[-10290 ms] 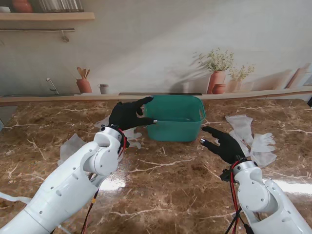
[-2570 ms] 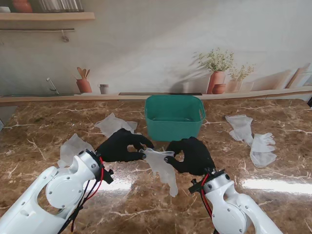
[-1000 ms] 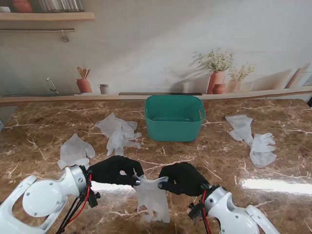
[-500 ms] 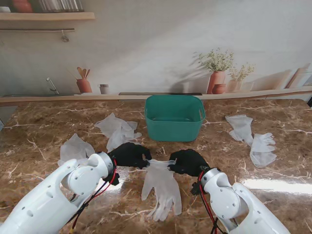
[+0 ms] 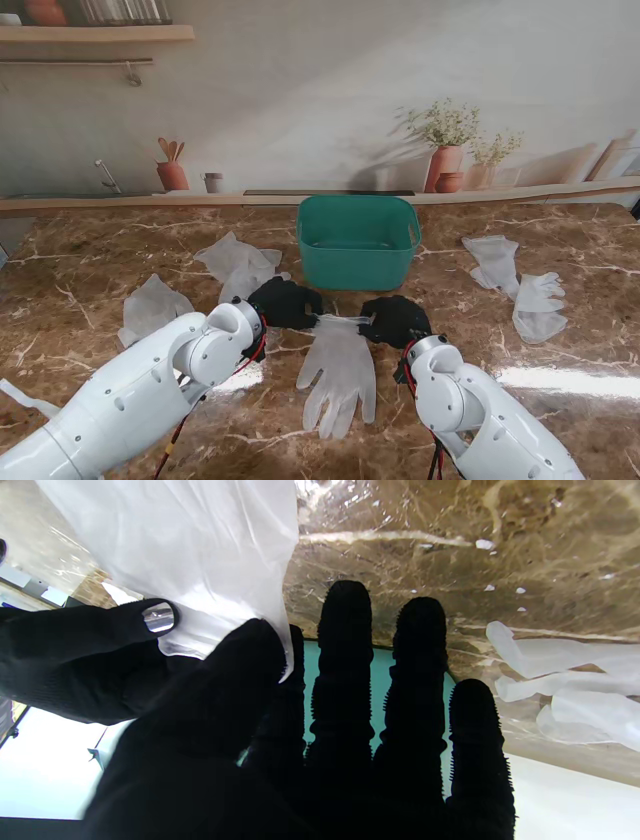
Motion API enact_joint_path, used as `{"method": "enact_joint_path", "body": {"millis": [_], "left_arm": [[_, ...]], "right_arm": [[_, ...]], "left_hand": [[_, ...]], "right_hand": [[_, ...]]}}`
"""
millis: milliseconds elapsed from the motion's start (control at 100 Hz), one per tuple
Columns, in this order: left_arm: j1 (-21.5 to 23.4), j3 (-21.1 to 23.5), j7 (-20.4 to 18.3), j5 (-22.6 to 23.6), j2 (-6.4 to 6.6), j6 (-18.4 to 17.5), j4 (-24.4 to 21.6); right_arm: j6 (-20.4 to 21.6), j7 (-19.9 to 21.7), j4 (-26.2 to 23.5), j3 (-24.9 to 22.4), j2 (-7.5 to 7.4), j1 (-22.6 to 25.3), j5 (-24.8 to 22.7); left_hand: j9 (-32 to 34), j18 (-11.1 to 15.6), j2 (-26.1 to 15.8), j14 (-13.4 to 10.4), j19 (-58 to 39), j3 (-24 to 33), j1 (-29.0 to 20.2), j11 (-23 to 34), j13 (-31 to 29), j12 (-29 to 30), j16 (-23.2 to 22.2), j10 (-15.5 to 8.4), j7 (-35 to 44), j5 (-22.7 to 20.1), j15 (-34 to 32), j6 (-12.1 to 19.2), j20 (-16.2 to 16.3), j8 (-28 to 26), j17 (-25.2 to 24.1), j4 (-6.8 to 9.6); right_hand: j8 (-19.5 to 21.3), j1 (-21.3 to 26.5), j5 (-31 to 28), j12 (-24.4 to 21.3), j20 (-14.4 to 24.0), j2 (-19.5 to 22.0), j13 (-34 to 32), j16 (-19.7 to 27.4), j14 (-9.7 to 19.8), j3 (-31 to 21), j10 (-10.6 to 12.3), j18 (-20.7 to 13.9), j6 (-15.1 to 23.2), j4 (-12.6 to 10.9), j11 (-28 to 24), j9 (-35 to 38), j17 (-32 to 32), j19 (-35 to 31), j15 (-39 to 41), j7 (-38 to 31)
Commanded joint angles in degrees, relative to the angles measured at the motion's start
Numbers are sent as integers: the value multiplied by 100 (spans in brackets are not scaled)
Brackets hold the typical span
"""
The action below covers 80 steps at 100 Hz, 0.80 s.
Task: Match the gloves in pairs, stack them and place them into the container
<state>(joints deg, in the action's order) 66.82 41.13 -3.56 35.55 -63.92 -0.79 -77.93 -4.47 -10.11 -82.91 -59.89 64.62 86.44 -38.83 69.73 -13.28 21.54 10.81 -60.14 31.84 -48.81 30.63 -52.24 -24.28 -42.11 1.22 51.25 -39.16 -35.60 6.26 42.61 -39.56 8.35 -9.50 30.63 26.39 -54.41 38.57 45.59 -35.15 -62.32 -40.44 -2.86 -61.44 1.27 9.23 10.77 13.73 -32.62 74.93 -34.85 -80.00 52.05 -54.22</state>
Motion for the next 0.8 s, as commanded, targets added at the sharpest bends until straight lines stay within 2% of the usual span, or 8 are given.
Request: {"method": "enact_joint_path", "body": {"millis": [0,500,550,610,670,700,750,790], "left_arm": [[-65,-90,15,-83,-74,83,110],[-386,-538,640,-163,-344,299,736],[-378,-540,635,-156,-343,356,715],[-357,-530,645,-128,-339,406,691],[-325,-505,659,-88,-328,431,659],[-305,-487,660,-64,-318,436,638],[-260,-445,667,-13,-299,441,594],[-214,-405,695,41,-286,457,557]], "right_arm": [[-105,57,143,61,15,-76,-31],[-504,-333,763,538,16,-497,-582],[-548,-318,753,546,9,-500,-615],[-619,-289,728,553,-1,-495,-660],[-692,-244,692,557,-22,-485,-746],[-730,-233,678,559,-30,-480,-794],[-776,-233,661,558,-38,-471,-844],[-799,-237,659,559,-39,-468,-862]], "left_hand": [[314,-47,90,-56,-233,258,118,136,-202,-69,-92,-31,170,-4,-206,153,110,53,9,-121],[232,-69,145,-75,-263,301,176,13,-96,-24,-13,-89,155,-44,-78,236,31,397,22,-103],[111,-60,150,-85,-217,280,211,-52,8,18,40,-96,48,-13,26,166,-22,627,-4,-92],[-192,-64,251,-82,-128,244,272,-173,274,46,123,-92,-582,-13,236,-132,-101,1451,-91,-72],[-543,-34,215,-101,5,335,395,-409,561,4,243,-53,-1262,-53,502,-364,-194,2137,-181,-57],[-739,-14,182,-111,82,523,533,-539,715,24,313,-30,-1586,-25,630,-423,-247,2178,-242,-69],[-1155,23,77,-131,220,776,763,-730,1020,226,444,23,-2074,54,870,-507,-322,2277,-337,20],[-1400,52,2,-152,300,960,931,-774,1181,353,534,38,-2335,104,996,-556,-366,2295,-378,123]], "right_hand": [[-55,-118,-60,73,-105,-92,-9,-100,186,-176,98,-84,230,65,-156,129,-32,-278,130,-99],[-265,-190,59,-98,-298,-98,188,74,286,-187,201,-175,256,56,44,-58,101,17,-211,23],[-488,-249,170,-188,-355,-130,281,137,288,-171,189,-198,169,40,151,-170,181,114,-349,105],[-730,-354,433,-291,-418,-173,461,224,310,-146,211,-247,54,9,300,-394,315,261,-560,250],[-751,-440,590,-408,-473,-93,662,339,344,-34,233,-298,-105,-75,457,-665,466,458,-836,690],[-528,-574,660,-501,-507,-24,849,438,346,-11,252,-340,-253,-193,572,-950,606,655,-1067,1393],[-10,-774,732,-605,-558,130,1060,579,348,-10,262,-376,-424,-619,702,-1342,771,922,-1357,2370],[105,-839,951,-658,-622,161,1235,682,351,41,261,-393,-511,-785,795,-1666,913,1133,-1571,2713]]}}
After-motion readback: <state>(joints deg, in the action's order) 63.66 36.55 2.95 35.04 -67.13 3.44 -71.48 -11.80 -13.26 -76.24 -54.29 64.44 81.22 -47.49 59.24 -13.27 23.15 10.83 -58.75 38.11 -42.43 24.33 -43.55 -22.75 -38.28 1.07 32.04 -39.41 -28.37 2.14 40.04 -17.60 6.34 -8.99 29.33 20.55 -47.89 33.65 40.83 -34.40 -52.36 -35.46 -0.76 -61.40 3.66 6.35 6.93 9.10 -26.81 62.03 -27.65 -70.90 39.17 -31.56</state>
